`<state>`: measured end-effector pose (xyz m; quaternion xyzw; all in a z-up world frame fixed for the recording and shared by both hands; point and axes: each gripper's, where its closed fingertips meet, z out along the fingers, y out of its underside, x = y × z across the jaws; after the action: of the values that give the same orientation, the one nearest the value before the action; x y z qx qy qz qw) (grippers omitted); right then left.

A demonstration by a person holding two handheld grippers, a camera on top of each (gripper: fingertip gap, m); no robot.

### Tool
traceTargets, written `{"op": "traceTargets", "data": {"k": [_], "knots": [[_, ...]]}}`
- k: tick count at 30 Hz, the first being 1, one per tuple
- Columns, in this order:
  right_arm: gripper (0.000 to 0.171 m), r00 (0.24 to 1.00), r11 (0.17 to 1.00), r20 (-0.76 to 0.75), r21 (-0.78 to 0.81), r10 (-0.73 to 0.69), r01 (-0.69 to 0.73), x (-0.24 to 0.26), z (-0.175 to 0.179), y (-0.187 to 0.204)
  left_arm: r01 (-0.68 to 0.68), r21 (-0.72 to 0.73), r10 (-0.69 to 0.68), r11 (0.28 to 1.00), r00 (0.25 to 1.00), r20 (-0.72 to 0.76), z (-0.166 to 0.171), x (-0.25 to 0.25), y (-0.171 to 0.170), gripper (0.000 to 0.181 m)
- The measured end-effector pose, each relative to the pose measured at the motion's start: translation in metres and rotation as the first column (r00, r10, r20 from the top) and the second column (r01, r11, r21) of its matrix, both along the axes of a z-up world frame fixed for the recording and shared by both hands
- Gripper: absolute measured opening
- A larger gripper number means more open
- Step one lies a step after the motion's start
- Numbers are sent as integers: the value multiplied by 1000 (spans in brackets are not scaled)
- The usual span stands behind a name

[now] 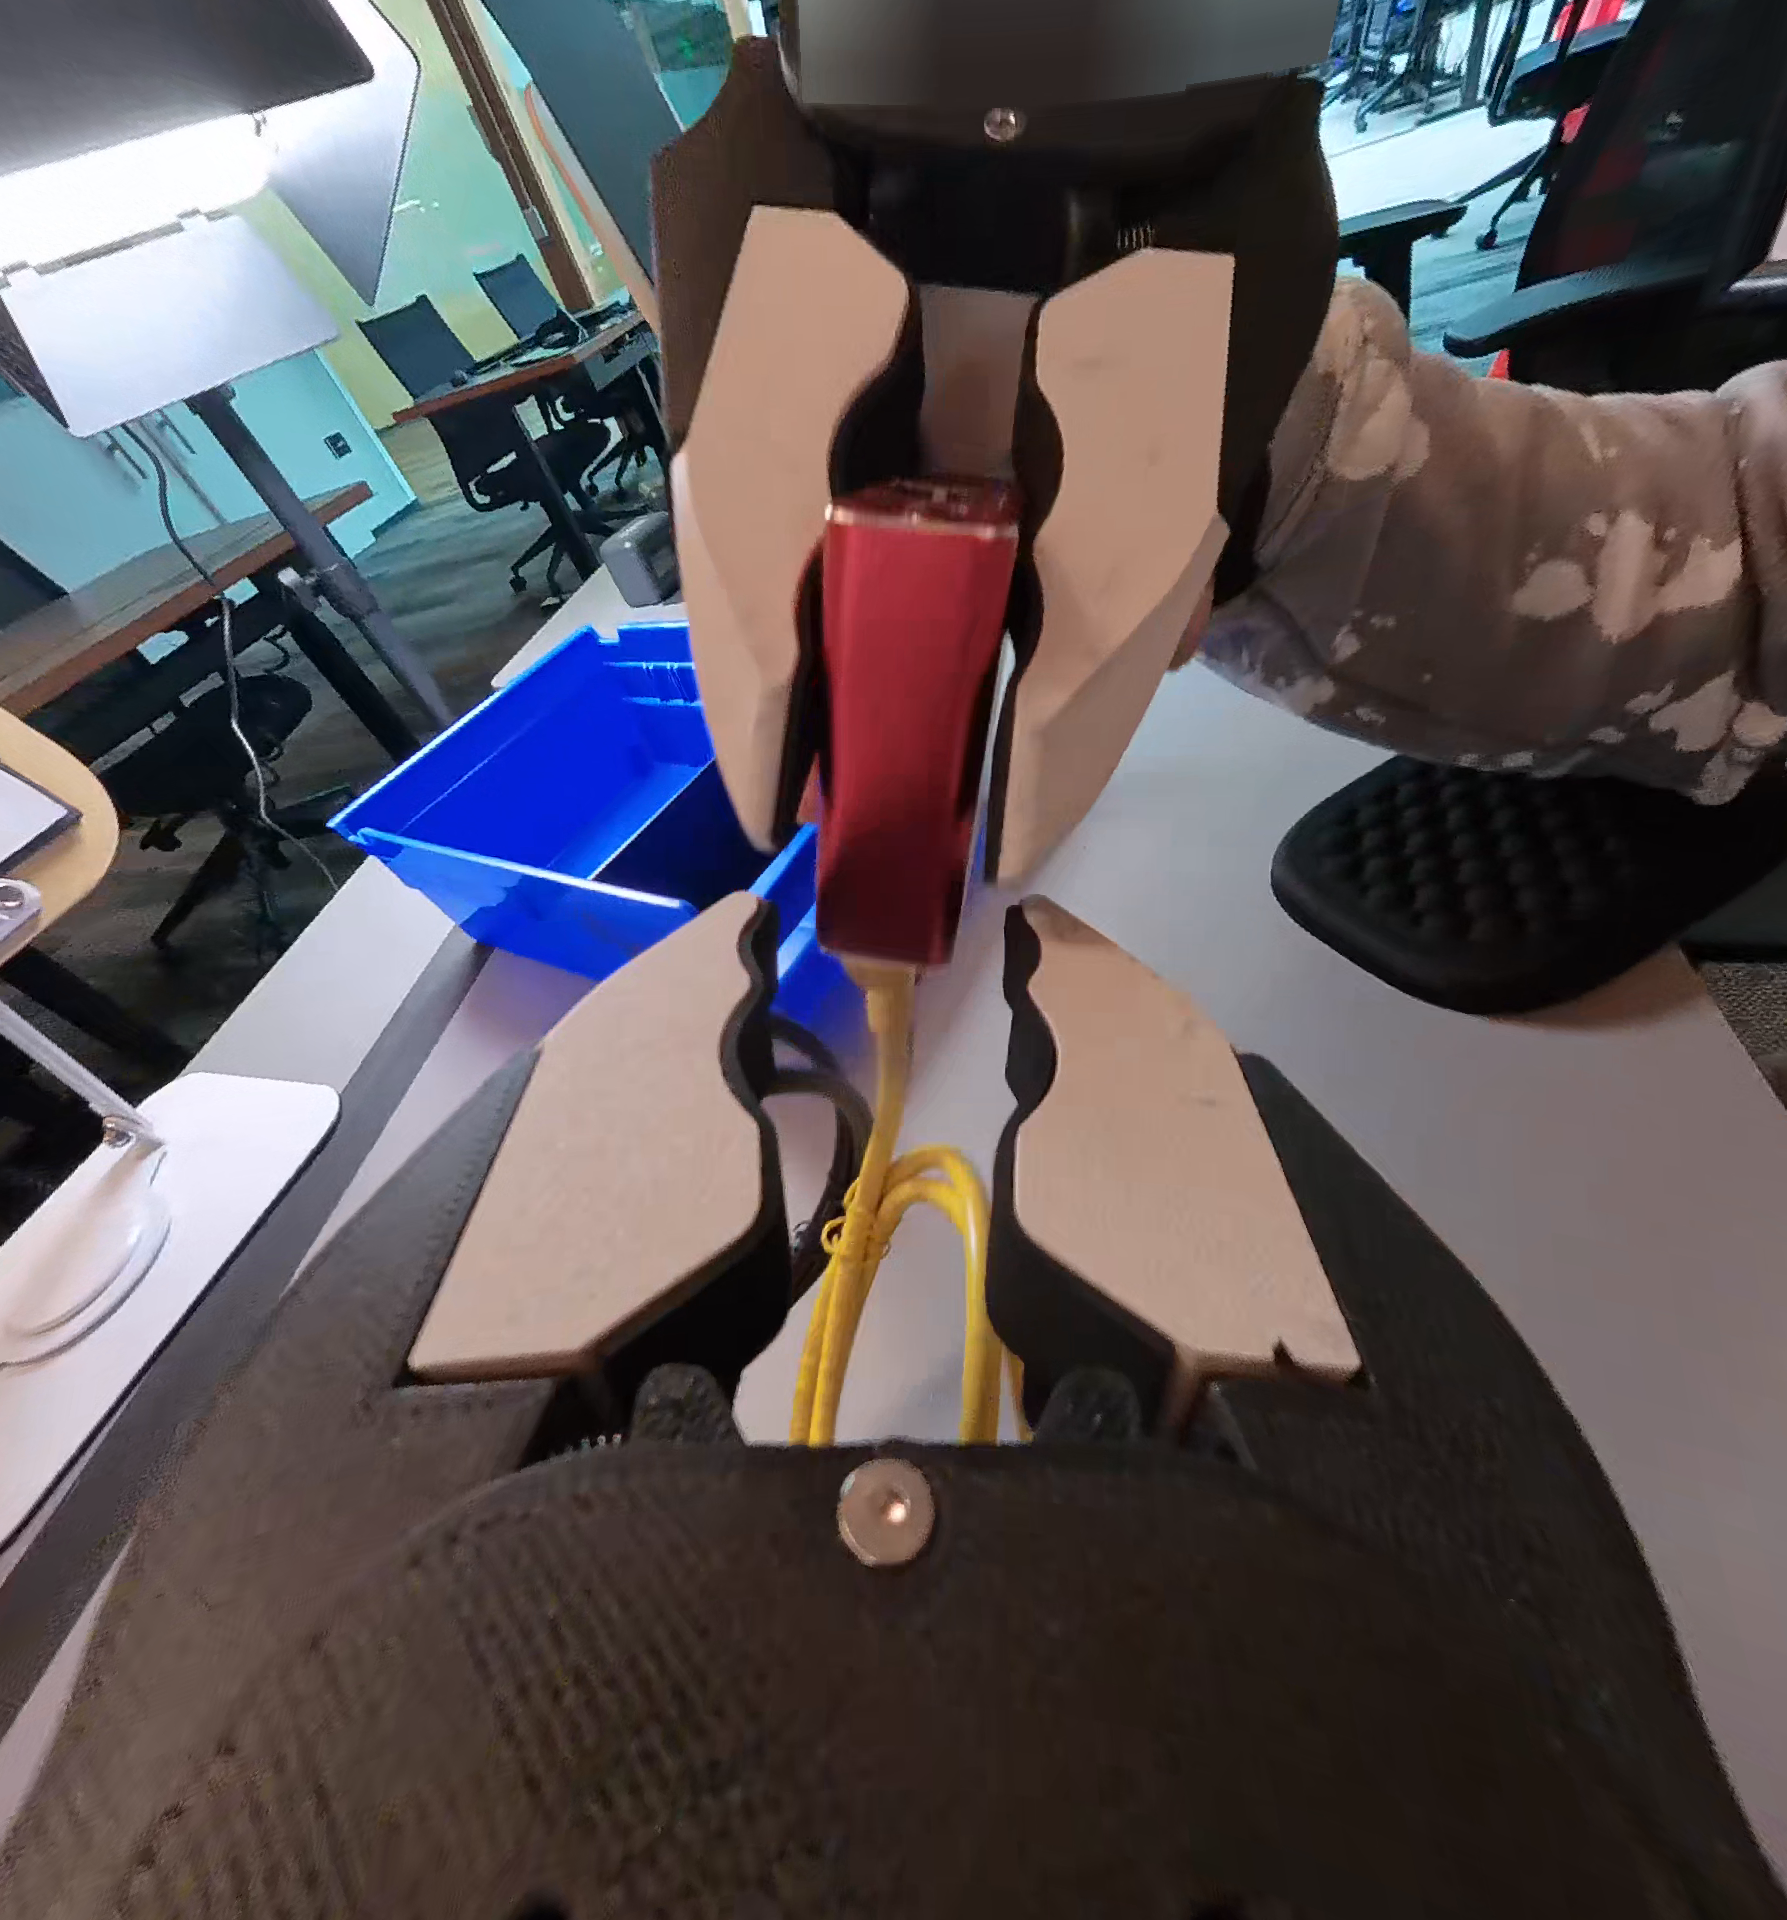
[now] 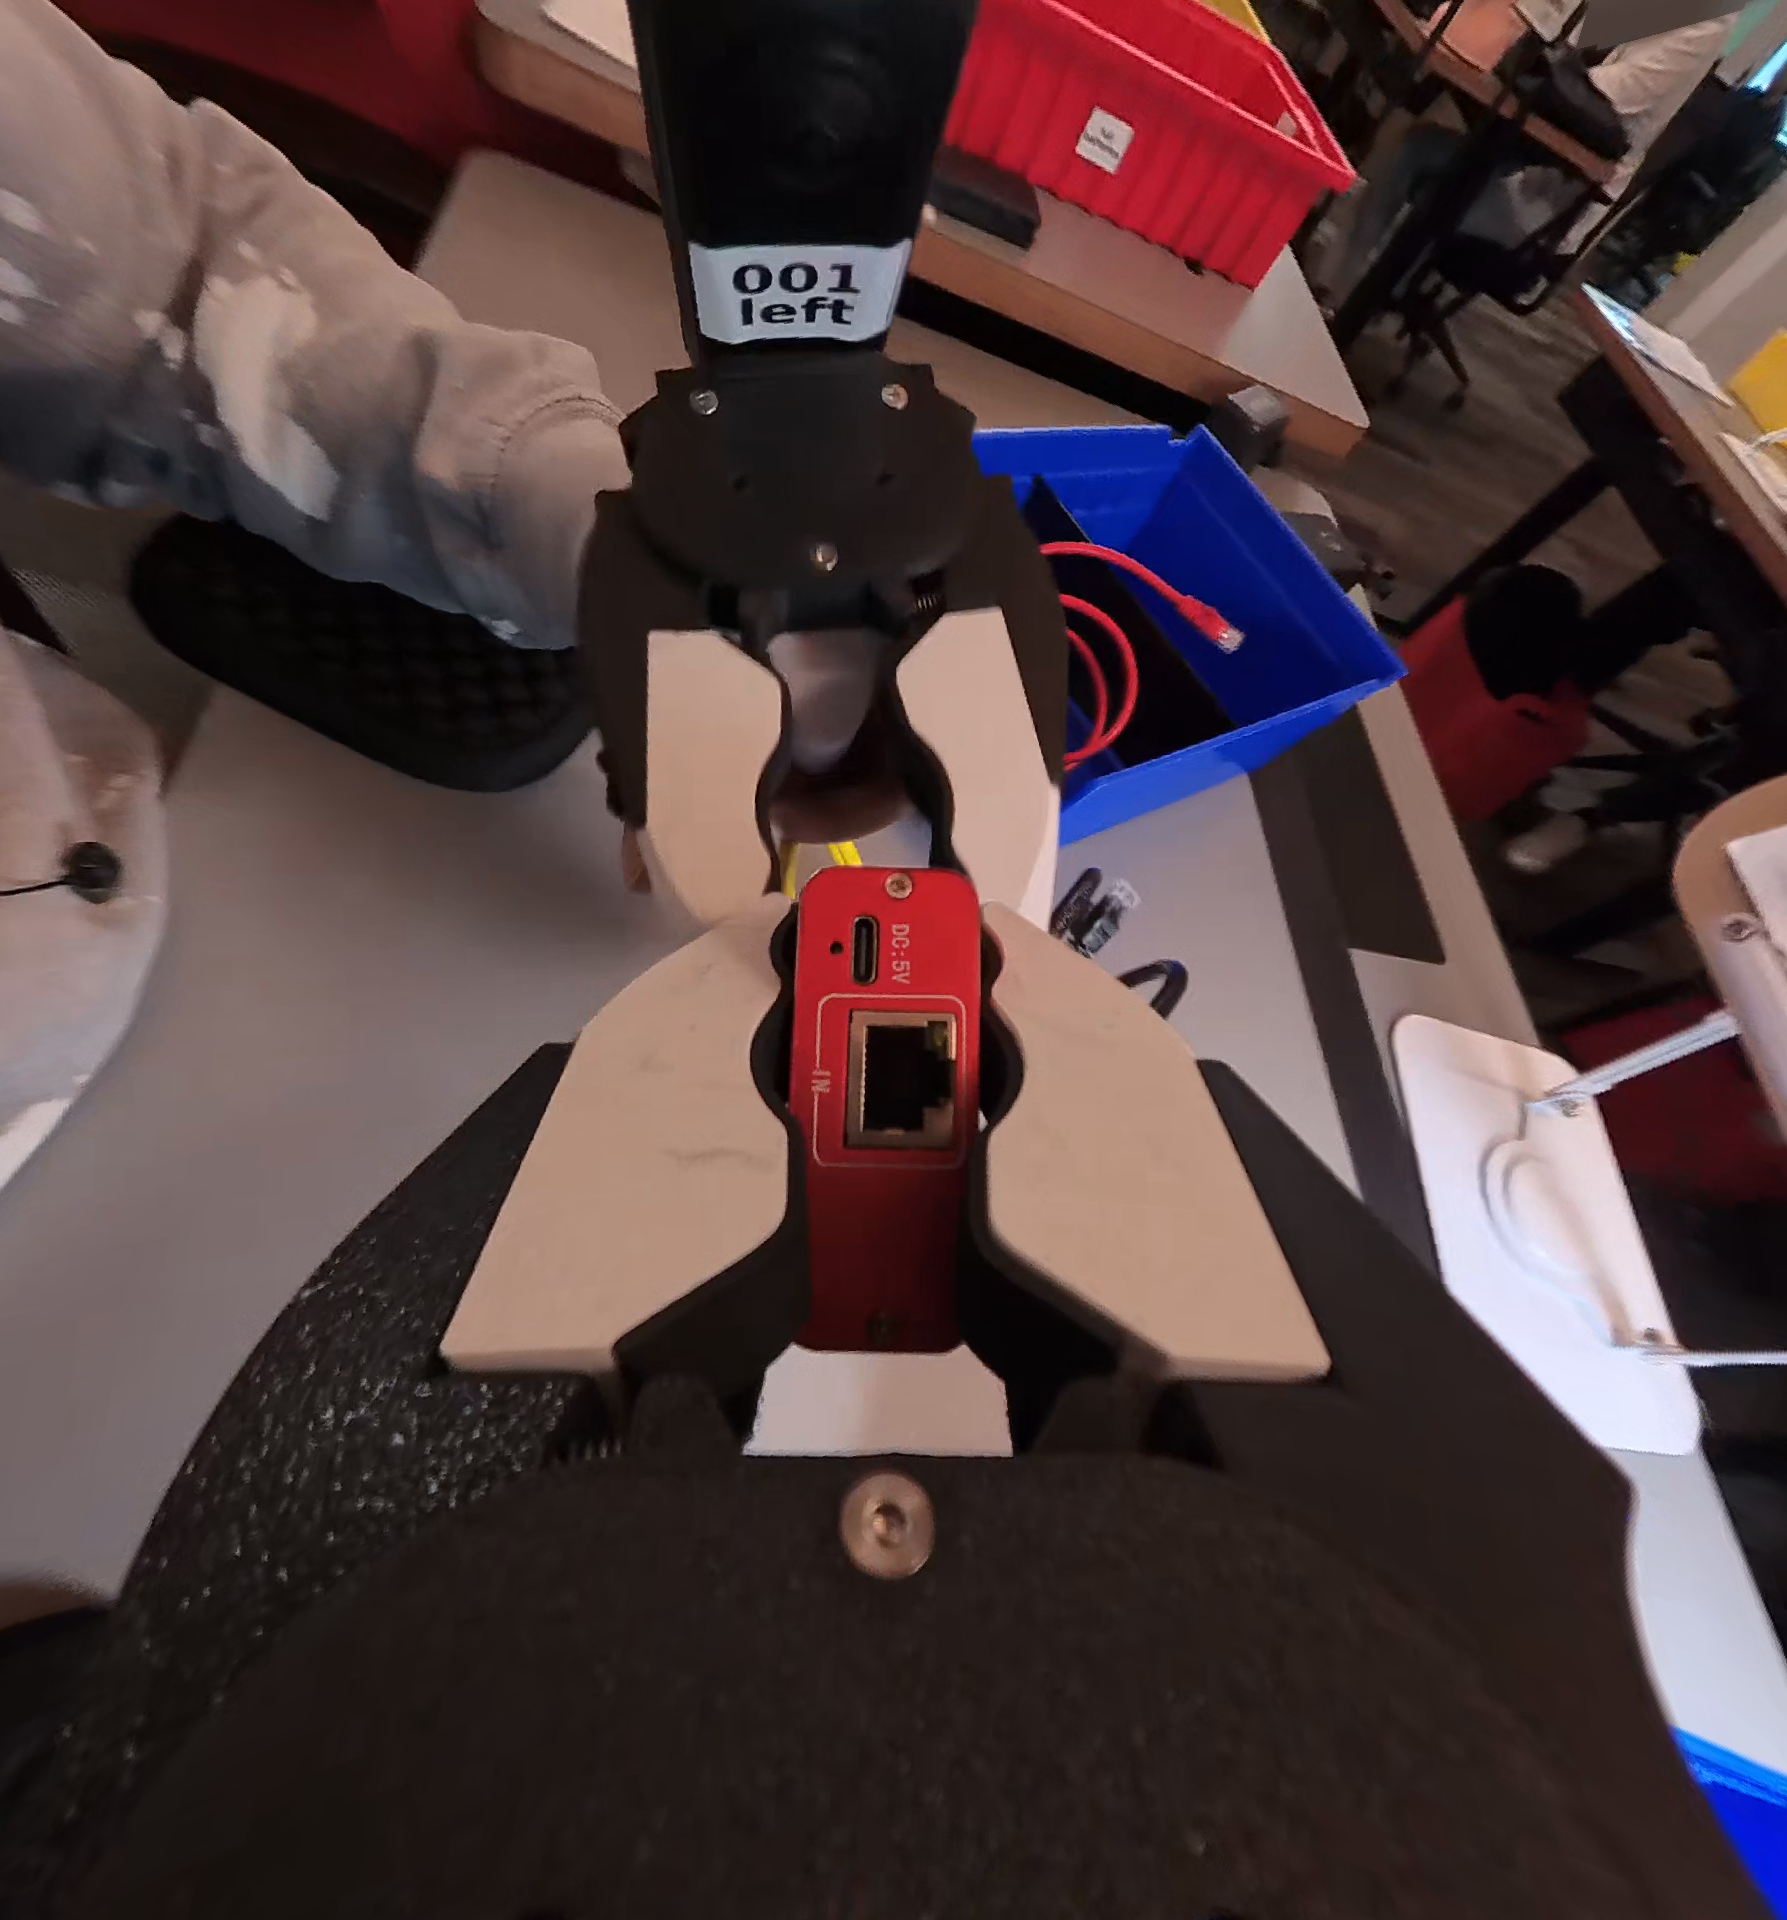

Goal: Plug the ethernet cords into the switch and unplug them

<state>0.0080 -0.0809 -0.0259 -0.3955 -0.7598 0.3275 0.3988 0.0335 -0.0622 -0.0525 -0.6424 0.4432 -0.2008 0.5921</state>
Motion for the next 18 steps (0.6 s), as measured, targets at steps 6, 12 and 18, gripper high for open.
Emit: {"op": "traceTargets", "data": {"k": [6,12,18], "knots": [[30,998,998,-42,39,-50,52,-7,14,14,71,-117,-60,991,993,99,13,7,14,35],[42,939,989,-310,-19,-146,148,2,62,36,123,-30,-116,992,978,175,41,15,30,27],[46,819,955,-504,-244,-276,171,32,102,63,76,92,-108,993,902,419,91,-4,47,27]]}}
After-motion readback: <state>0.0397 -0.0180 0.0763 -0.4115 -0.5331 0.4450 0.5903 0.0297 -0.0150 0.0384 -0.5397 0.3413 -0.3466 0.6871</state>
